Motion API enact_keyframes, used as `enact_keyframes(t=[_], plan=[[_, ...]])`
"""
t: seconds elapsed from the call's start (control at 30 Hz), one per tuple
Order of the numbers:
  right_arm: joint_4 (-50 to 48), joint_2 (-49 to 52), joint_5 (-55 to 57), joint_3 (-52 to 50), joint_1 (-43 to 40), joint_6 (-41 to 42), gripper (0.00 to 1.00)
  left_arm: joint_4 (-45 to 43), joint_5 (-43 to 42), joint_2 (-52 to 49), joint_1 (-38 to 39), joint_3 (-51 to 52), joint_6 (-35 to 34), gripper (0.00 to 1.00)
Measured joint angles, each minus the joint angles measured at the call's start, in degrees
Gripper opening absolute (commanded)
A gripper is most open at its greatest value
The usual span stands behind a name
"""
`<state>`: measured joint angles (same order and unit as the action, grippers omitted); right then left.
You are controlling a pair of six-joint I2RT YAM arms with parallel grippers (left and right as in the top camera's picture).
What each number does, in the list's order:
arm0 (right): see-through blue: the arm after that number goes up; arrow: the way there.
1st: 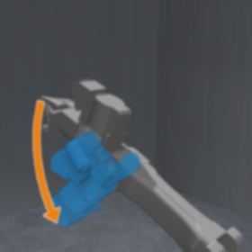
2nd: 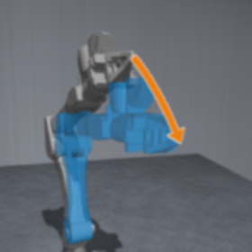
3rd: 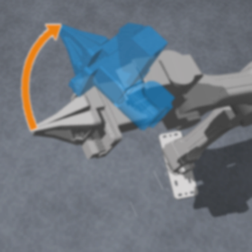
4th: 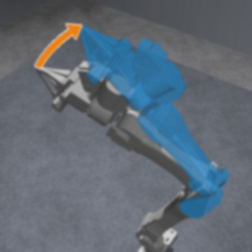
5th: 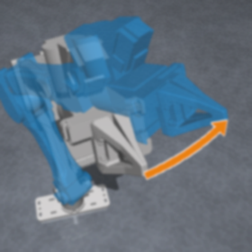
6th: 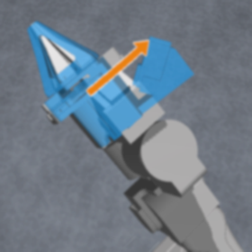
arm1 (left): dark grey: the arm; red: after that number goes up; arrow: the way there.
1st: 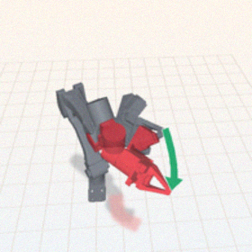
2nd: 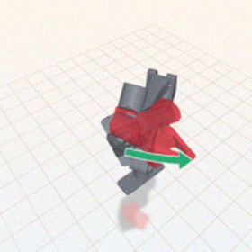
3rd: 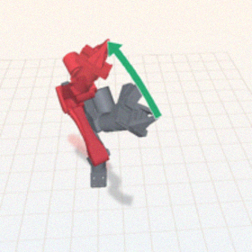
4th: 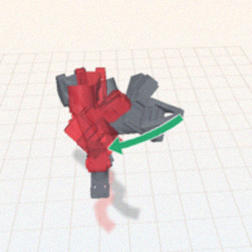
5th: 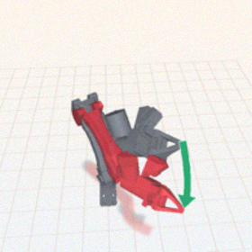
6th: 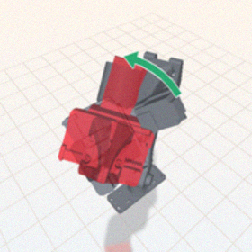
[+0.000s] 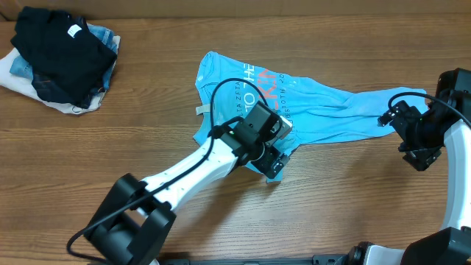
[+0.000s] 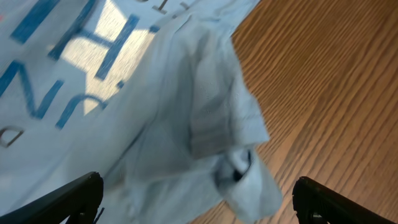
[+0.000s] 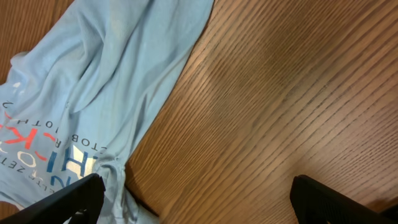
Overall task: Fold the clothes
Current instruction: 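Reach the left gripper to the shirt's lower sleeve and grasp it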
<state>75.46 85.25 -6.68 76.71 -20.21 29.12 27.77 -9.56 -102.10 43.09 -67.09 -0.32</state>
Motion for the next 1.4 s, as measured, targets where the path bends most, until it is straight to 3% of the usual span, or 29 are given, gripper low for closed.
enact_keyframes(t=[0.5, 0.63, 1.03, 1.17, 1.4], plan=[[-0.09, 0.00, 0.02, 0.00, 0.00, -0.02, 1.00, -0.85, 3.04, -4.63, 1.95, -2.99, 2.12, 0.99], [-0.09, 0.00, 0.04, 0.00, 0.00, -0.04, 1.00, -0.87, 3.96, -4.76, 2.01, -2.99, 2.84, 0.85], [-0.09, 0.00, 0.02, 0.00, 0.00, -0.02, 1.00, -1.07, 4.04, -5.60, 5.01, -3.04, 5.03, 0.84], [-0.02, 0.00, 0.04, 0.00, 0.00, -0.02, 1.00, -1.05, 4.07, -6.82, 5.29, -3.04, 5.03, 0.75], [0.02, 0.00, 0.04, 0.00, 0.00, -0.02, 1.00, -1.70, 4.09, -7.02, 5.27, -3.04, 5.25, 0.67]])
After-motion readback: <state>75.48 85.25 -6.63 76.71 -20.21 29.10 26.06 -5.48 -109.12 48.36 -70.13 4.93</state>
